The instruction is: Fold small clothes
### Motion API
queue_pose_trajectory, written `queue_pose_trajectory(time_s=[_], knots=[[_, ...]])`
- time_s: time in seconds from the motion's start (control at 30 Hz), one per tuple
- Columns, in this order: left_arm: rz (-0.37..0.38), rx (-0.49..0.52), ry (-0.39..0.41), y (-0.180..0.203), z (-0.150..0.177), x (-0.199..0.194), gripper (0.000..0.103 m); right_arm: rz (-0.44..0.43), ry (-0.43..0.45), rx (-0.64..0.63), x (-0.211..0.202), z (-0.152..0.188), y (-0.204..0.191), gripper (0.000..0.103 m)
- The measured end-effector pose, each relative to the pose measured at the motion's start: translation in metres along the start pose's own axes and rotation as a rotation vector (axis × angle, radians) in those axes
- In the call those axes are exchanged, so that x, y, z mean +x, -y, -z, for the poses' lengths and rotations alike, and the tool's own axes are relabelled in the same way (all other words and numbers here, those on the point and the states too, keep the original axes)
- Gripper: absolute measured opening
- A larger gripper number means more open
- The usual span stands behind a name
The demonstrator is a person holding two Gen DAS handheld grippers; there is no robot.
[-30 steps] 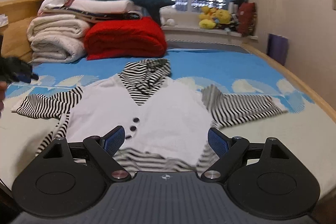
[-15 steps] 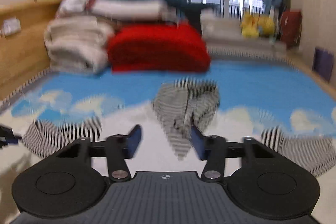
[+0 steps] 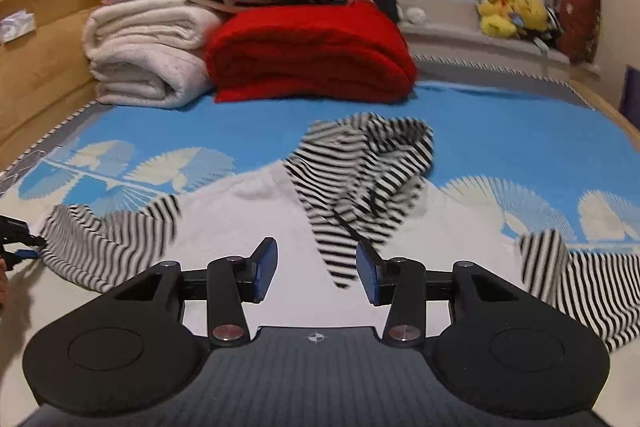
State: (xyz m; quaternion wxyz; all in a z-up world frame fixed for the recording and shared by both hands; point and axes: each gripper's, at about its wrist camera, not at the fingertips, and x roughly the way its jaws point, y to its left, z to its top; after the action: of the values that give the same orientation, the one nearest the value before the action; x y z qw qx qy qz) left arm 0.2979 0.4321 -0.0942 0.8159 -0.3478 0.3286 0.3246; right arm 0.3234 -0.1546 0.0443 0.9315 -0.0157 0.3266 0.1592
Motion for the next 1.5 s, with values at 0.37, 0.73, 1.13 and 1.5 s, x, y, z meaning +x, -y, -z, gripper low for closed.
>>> queue_pose_trajectory(time_s=[0.37,0.73,1.13,1.5], knots=[[0.484,0.466,0.233,0.215,0.102,-0.163,0.003,0.104,-0.052,0.210,-0.005,0.011,0.065,0.030],[0.678,0.520,-0.224,0.285,0.181,-0.143,0.013,0.230,-0.043,0.415,-0.004,0.033,0.119,0.025],[0.168,0.396,-0.237,0.233,0.120,-0.071,0.013,0.174,-0.290,0.769,0.066,0.073,0.157,0.031],[0.164,0.431,-0.246,0.246,0.119,-0.073,0.013,0.167,-0.323,0.773,0.101,0.076,0.156,0.007]])
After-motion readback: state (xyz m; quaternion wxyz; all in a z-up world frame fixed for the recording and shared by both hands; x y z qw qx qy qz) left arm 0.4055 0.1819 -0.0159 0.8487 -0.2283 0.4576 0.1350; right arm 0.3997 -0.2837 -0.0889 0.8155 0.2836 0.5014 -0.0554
